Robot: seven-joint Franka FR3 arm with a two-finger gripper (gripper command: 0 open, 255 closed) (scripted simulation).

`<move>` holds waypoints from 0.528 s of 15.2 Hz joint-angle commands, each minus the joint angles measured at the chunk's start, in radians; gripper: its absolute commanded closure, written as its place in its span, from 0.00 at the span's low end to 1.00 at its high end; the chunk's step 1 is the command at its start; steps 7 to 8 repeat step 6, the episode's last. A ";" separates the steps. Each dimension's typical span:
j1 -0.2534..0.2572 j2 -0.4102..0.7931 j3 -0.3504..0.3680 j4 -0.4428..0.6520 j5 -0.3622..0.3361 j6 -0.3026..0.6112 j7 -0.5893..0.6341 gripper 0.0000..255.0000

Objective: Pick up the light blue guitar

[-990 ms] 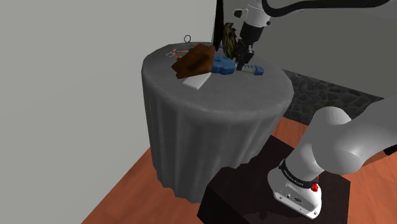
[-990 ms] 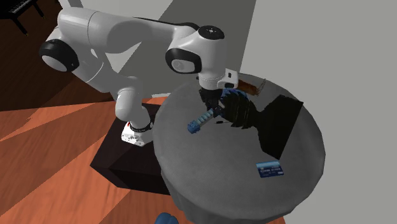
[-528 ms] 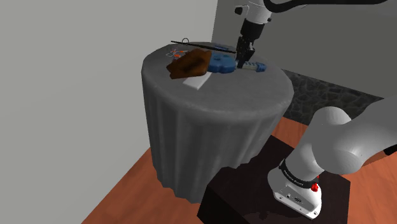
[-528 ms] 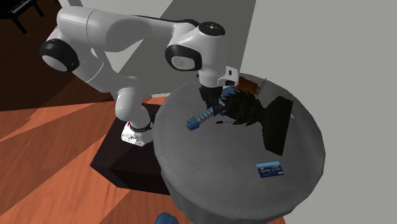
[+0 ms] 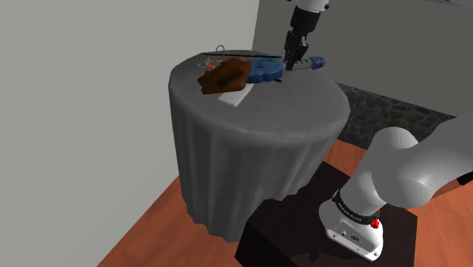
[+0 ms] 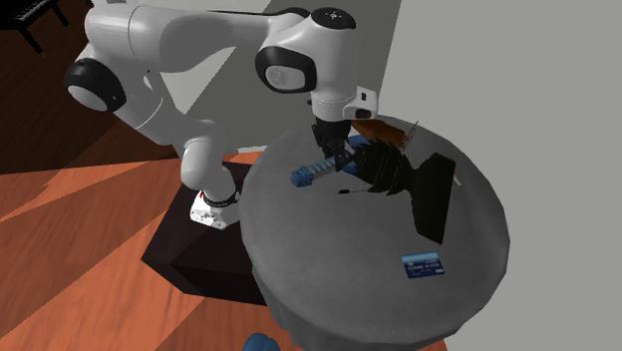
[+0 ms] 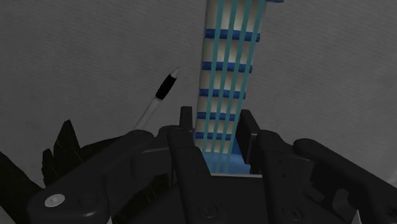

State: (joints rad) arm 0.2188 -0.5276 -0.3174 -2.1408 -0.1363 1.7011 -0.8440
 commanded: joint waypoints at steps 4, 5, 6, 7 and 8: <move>0.004 0.014 0.004 0.082 0.007 -0.067 -0.003 1.00; 0.004 0.015 0.005 0.085 0.007 -0.069 -0.003 1.00; 0.005 0.015 0.005 0.085 0.007 -0.069 -0.003 1.00; 0.005 0.015 0.005 0.085 0.007 -0.069 -0.003 1.00; 0.005 0.015 0.005 0.085 0.007 -0.069 -0.003 1.00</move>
